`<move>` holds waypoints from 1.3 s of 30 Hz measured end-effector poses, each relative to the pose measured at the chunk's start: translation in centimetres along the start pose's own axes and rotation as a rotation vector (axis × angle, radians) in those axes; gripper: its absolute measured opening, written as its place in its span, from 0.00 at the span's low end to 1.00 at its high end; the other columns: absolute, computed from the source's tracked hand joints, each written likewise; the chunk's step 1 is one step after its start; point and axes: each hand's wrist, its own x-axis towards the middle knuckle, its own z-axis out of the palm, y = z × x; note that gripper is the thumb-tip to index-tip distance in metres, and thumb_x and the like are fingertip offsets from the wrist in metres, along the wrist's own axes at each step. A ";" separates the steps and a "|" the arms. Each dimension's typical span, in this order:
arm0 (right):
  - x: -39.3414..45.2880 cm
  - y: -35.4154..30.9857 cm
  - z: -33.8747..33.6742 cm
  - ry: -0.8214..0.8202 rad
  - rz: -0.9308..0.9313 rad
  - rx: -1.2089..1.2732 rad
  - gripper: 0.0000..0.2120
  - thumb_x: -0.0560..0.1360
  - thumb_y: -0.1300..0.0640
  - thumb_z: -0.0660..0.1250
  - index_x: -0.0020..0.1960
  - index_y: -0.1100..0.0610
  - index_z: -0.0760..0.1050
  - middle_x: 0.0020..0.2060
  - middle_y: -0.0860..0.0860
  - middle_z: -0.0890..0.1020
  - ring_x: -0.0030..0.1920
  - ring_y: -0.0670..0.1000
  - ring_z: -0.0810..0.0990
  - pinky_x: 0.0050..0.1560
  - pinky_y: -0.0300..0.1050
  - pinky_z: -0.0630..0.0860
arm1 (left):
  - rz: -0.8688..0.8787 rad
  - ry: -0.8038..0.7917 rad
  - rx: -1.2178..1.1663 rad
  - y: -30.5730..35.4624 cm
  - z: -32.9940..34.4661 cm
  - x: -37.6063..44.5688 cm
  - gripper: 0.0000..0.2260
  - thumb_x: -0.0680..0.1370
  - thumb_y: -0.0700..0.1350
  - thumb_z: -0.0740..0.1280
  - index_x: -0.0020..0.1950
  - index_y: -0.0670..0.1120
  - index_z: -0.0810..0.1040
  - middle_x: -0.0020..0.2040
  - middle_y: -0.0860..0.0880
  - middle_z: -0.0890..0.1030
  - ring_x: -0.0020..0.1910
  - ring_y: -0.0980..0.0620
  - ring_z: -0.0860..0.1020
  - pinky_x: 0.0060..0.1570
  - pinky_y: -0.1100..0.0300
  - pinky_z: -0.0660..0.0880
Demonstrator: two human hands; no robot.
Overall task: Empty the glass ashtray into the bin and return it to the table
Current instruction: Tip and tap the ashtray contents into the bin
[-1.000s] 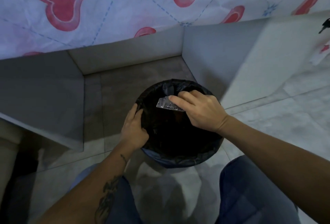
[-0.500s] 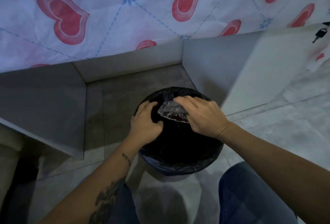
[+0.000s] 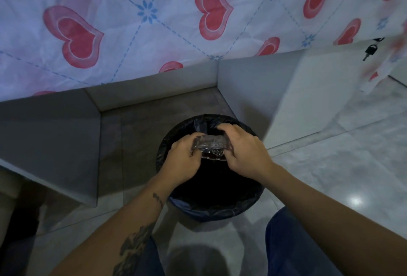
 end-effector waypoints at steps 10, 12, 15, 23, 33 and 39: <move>-1.1 -0.6 1.0 0.120 0.232 0.388 0.22 0.68 0.63 0.67 0.62 0.53 0.77 0.56 0.53 0.81 0.53 0.54 0.81 0.56 0.51 0.79 | 0.266 0.084 0.137 0.7 -0.5 -0.8 0.23 0.72 0.37 0.64 0.67 0.48 0.75 0.62 0.49 0.77 0.57 0.48 0.80 0.56 0.50 0.78; -1.6 -0.6 1.2 0.159 0.101 0.282 0.23 0.70 0.57 0.66 0.65 0.56 0.74 0.62 0.54 0.77 0.57 0.56 0.79 0.57 0.51 0.78 | 0.304 0.040 0.265 0.4 -0.8 -0.8 0.27 0.70 0.40 0.65 0.70 0.49 0.72 0.65 0.49 0.74 0.60 0.47 0.78 0.57 0.50 0.79; -2.1 0.2 1.8 0.112 0.003 0.153 0.25 0.72 0.51 0.63 0.68 0.56 0.71 0.66 0.56 0.73 0.61 0.58 0.78 0.58 0.55 0.80 | 0.336 -0.026 0.429 -0.3 -0.6 -1.3 0.30 0.71 0.43 0.64 0.75 0.48 0.66 0.72 0.48 0.70 0.68 0.46 0.73 0.63 0.49 0.76; -2.2 0.6 1.8 0.067 -0.104 0.024 0.27 0.74 0.48 0.65 0.70 0.54 0.67 0.67 0.59 0.70 0.64 0.60 0.74 0.54 0.58 0.82 | 0.383 -0.061 0.585 -0.7 -1.1 -1.7 0.36 0.69 0.42 0.68 0.77 0.44 0.63 0.75 0.45 0.68 0.72 0.46 0.70 0.69 0.56 0.69; -1.6 0.8 1.9 0.061 -0.125 0.022 0.29 0.72 0.50 0.69 0.71 0.54 0.65 0.68 0.60 0.68 0.66 0.61 0.72 0.52 0.60 0.82 | 0.540 0.000 0.704 -0.7 -1.8 -0.5 0.29 0.72 0.41 0.70 0.73 0.38 0.69 0.72 0.41 0.73 0.68 0.44 0.74 0.71 0.55 0.67; -0.6 1.5 1.9 0.059 -0.091 0.156 0.27 0.70 0.55 0.71 0.67 0.55 0.70 0.64 0.55 0.72 0.60 0.56 0.77 0.55 0.50 0.80 | 0.544 -0.078 0.585 -1.3 -2.0 0.9 0.29 0.72 0.41 0.68 0.73 0.40 0.69 0.72 0.42 0.73 0.68 0.45 0.75 0.66 0.52 0.75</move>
